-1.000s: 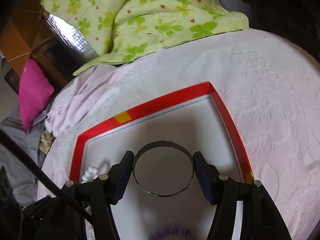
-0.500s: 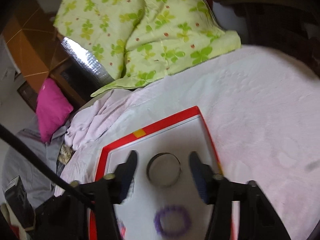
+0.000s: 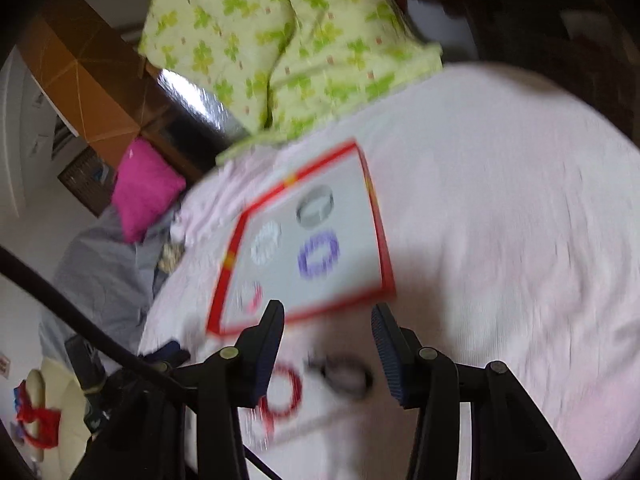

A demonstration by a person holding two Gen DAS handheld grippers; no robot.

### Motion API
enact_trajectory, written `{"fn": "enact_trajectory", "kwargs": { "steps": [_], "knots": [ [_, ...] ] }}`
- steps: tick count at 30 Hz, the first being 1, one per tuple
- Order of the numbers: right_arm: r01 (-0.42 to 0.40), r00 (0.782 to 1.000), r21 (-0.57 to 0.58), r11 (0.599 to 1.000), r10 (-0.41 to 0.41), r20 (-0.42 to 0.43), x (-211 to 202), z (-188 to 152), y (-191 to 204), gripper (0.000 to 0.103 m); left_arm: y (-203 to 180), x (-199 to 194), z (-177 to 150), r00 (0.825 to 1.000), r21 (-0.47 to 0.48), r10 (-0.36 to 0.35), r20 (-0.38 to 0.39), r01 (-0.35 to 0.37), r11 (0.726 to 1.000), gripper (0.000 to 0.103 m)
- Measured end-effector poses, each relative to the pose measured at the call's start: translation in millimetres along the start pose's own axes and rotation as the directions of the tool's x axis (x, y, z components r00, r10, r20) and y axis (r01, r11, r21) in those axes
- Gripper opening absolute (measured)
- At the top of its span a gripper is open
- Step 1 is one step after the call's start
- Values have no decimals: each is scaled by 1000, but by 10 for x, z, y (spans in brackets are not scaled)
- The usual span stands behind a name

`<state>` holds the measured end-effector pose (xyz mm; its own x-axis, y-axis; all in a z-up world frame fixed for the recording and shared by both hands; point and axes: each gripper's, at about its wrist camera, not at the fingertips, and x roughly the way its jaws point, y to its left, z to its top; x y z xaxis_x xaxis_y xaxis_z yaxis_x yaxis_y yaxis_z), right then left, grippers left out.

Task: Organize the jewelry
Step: 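Lower the pearl bracelet and silver bangle into the red box and release, then grasp the dark red bangle with the left gripper while the right grasps the black hair tie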

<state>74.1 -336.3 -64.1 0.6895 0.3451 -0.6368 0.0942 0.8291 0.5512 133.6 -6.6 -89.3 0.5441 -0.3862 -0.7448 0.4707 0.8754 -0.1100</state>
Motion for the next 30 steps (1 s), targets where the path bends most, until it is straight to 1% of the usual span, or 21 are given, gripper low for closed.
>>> {"fn": "enact_trajectory", "kwargs": {
  "steps": [2,6,9,12,13,15,19,20,22,24,25,26,27,28,29,30],
  "knots": [
    [-1,998,-7,1000,1,-58,40,-141,14,50,-70,4,-101,1000,18,-25,-19,25,1000,51],
    [-20,995,-44,999,15,-98,133,-232,90,50,-129,109,-149,998,39,-44,-52,46,998,43],
    [-8,991,-37,999,3,-134,269,-225,92,50,-138,213,-126,996,33,-58,-69,60,998,42],
    [18,987,-47,999,-26,-161,392,-227,101,51,-152,260,-102,994,27,-86,-74,88,996,42],
    [25,985,-48,999,-33,-170,433,-232,93,55,-169,289,-91,994,33,-83,-78,85,996,42],
    [42,981,-49,998,-51,-186,506,-246,73,58,-191,345,-84,993,43,-76,-95,80,996,42],
    [66,974,-68,996,-79,-212,668,-294,18,59,-257,442,-72,989,59,-81,-122,88,994,42],
    [86,970,-77,993,-101,-222,712,-305,21,59,-282,458,-73,989,68,-80,-124,89,994,42],
    [90,969,-113,990,-113,-219,742,-314,62,60,-327,496,-77,988,90,-78,-131,90,992,42],
    [94,971,-181,979,-131,-202,772,-341,138,60,-343,545,-83,987,95,-78,-143,92,991,42],
    [115,967,-212,970,-158,-201,804,-364,164,59,-352,567,-88,986,98,-77,-147,92,991,42],
    [134,963,-245,960,-184,-196,821,-382,197,57,-360,576,-92,986,101,-78,-147,93,990,42],
    [151,961,-278,948,-207,-183,822,-394,229,49,-376,582,-93,986,108,-80,-146,96,989,42],
    [172,958,-308,936,-232,-171,819,-401,256,34,-394,587,-93,986,116,-86,-145,103,988,42],
    [199,951,-330,923,-263,-162,834,-411,262,31,-410,593,-91,986,121,-91,-142,109,987,42],
    [207,950,-325,923,-269,-159,831,-405,248,25,-421,601,-86,985,124,-97,-141,115,986,36]
  ]
}}
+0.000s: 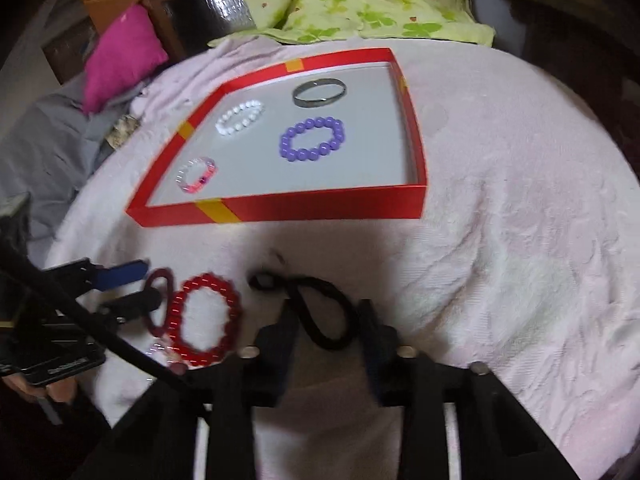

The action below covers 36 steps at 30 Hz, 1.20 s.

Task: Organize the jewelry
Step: 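Grasp the dark red bangle with the left gripper while the right grasps the black hair tie, then carry the dark red bangle and black hair tie into the red box and release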

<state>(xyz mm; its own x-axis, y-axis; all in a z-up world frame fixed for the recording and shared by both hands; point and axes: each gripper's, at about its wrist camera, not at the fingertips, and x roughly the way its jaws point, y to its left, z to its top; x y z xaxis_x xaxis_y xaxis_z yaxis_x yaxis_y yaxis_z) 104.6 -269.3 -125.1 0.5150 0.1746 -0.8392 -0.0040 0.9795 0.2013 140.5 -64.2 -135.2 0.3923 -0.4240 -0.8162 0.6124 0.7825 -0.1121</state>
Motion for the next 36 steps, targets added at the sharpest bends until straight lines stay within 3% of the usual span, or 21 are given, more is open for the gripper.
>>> {"fn": "enact_trajectory", "kwargs": {
  "steps": [3,6,15,23,29,34,36],
  "knots": [
    [-5,1000,42,999,5,10,-36,17,-100,12,-29,17,5,1000,19,4,4,-4,1000,12],
    [-30,999,87,996,29,19,-69,28,-176,11,-23,16,16,1000,20,1,12,-1,1000,7],
    [-128,989,110,986,118,90,-217,95,-82,11,127,-253,66,993,-35,30,112,-26,999,5],
    [-278,952,113,954,257,168,-409,125,-2,11,260,-487,72,983,-80,26,180,-12,997,5],
    [-343,924,119,932,312,222,-522,145,-5,11,285,-542,90,978,-92,42,204,-24,995,5],
    [-292,947,157,943,263,182,-434,152,-73,11,304,-519,92,980,-104,49,193,-30,994,5],
    [-222,970,169,960,200,140,-369,147,-105,15,292,-516,88,981,-103,49,189,-29,994,5]
  ]
}}
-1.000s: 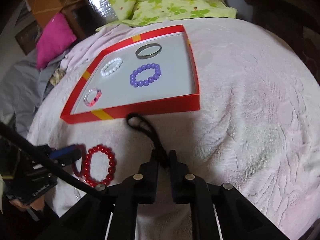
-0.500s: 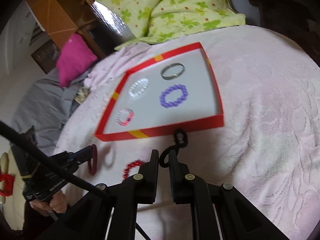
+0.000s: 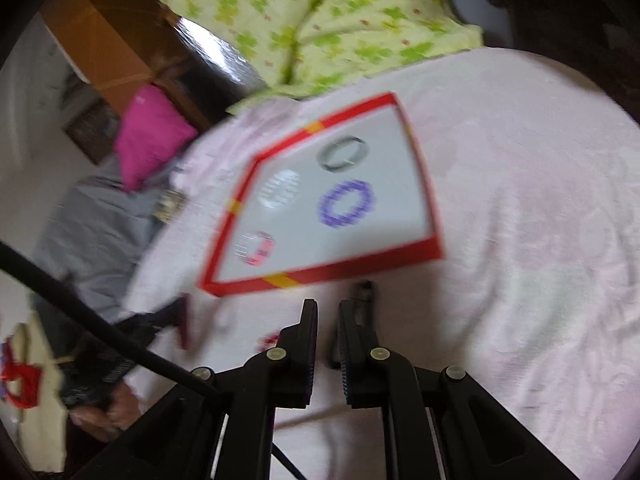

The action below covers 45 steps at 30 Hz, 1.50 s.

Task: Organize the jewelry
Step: 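Carry the dark red bangle and black hair tie into the red box and release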

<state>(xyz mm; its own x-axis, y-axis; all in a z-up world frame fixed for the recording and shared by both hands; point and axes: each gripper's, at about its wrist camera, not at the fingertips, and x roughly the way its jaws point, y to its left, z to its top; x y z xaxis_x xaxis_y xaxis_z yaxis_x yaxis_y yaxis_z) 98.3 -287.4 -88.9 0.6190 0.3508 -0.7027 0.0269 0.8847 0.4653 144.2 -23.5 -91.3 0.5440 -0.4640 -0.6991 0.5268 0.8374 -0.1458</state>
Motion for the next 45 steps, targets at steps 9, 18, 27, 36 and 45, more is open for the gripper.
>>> {"fn": "enact_trajectory", "kwargs": {
  "steps": [9,18,27,36,45],
  "knots": [
    [62,997,37,997,-60,-42,287,53,-47,45,-75,46,-8,1000,18,1,-12,-1,1000,5],
    [169,982,-59,984,-173,-70,487,41,42,12,-28,2,1,1000,6,-3,-1,3,1000,5],
    [13,996,-29,999,-11,84,-113,56,56,12,-60,-111,188,996,19,-29,80,28,999,5],
    [-11,984,61,998,0,178,50,484,27,12,-157,250,669,995,38,-27,95,23,999,5],
    [62,983,96,993,-77,165,600,1078,-72,12,-234,864,935,999,59,-27,-41,30,998,5]
  ]
}}
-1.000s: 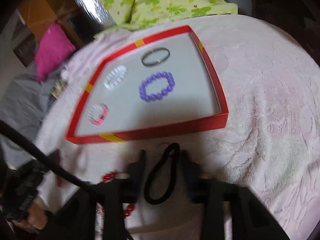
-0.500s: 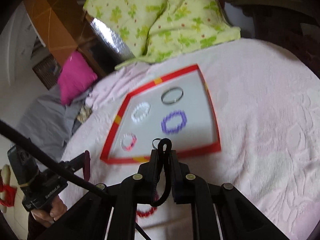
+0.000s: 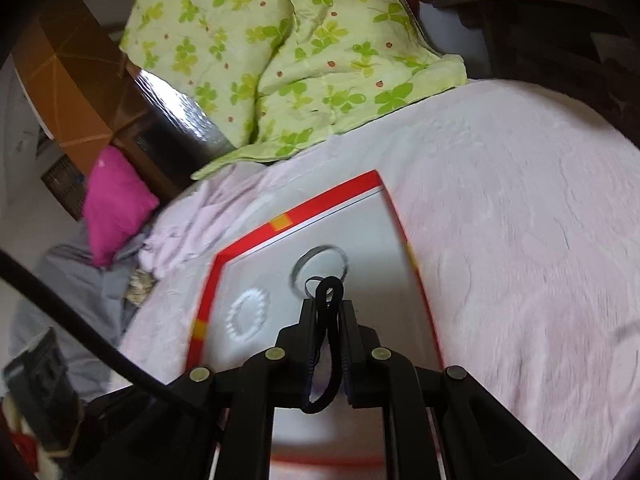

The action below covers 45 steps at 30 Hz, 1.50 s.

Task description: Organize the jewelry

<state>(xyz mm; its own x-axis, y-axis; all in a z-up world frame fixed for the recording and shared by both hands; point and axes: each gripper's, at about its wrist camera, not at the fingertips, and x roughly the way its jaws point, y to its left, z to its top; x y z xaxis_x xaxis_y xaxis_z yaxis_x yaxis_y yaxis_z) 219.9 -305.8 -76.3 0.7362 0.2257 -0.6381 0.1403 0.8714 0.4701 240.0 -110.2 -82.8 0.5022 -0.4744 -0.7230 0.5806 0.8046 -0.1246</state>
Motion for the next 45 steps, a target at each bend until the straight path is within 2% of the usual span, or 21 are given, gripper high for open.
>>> {"fn": "enact_trajectory", "kwargs": {
  "steps": [5,7,9,11,19,25,28,29,31,32,37,41,45],
  "knots": [
    [68,997,-43,997,-69,-22,320,125,-36,16,21,138,107,1000,8,17,-18,-17,1000,6],
    [80,996,-42,996,-81,-23,391,155,-71,16,31,165,125,999,11,24,-28,-24,1000,11],
    [90,996,-37,995,-90,-4,405,180,-112,20,52,162,120,999,7,34,-29,-34,999,42],
    [68,998,-17,998,-68,7,378,194,-146,28,66,117,106,998,5,56,-11,-56,998,48],
    [39,998,-19,999,-38,55,-6,149,-63,30,97,-260,-102,991,9,125,38,-125,992,49],
    [7,998,-23,1000,-6,67,-369,-31,28,30,108,-545,-382,980,15,192,54,-193,981,54],
    [5,998,-36,999,-3,68,-516,-142,87,30,94,-701,-514,971,14,229,76,-230,973,60],
    [5,998,-38,999,-2,62,-570,-197,109,32,92,-775,-577,966,6,245,86,-247,969,62],
    [2,999,-38,999,0,51,-681,-335,141,54,89,-895,-678,958,0,266,103,-268,963,63],
    [1,999,-41,999,1,51,-724,-387,153,57,80,-979,-746,952,0,284,115,-286,958,65],
    [-12,1000,-128,992,15,20,-981,-804,291,57,89,-1253,-980,935,-30,325,141,-324,946,70],
    [-1,1000,-177,984,-4,-27,-1129,-1163,361,57,95,-1383,-1099,930,-52,337,144,-333,941,72],
    [-14,1000,-210,978,13,-6,-1310,-1356,414,57,93,-1453,-1164,929,-60,340,146,-335,940,72]
  ]
}}
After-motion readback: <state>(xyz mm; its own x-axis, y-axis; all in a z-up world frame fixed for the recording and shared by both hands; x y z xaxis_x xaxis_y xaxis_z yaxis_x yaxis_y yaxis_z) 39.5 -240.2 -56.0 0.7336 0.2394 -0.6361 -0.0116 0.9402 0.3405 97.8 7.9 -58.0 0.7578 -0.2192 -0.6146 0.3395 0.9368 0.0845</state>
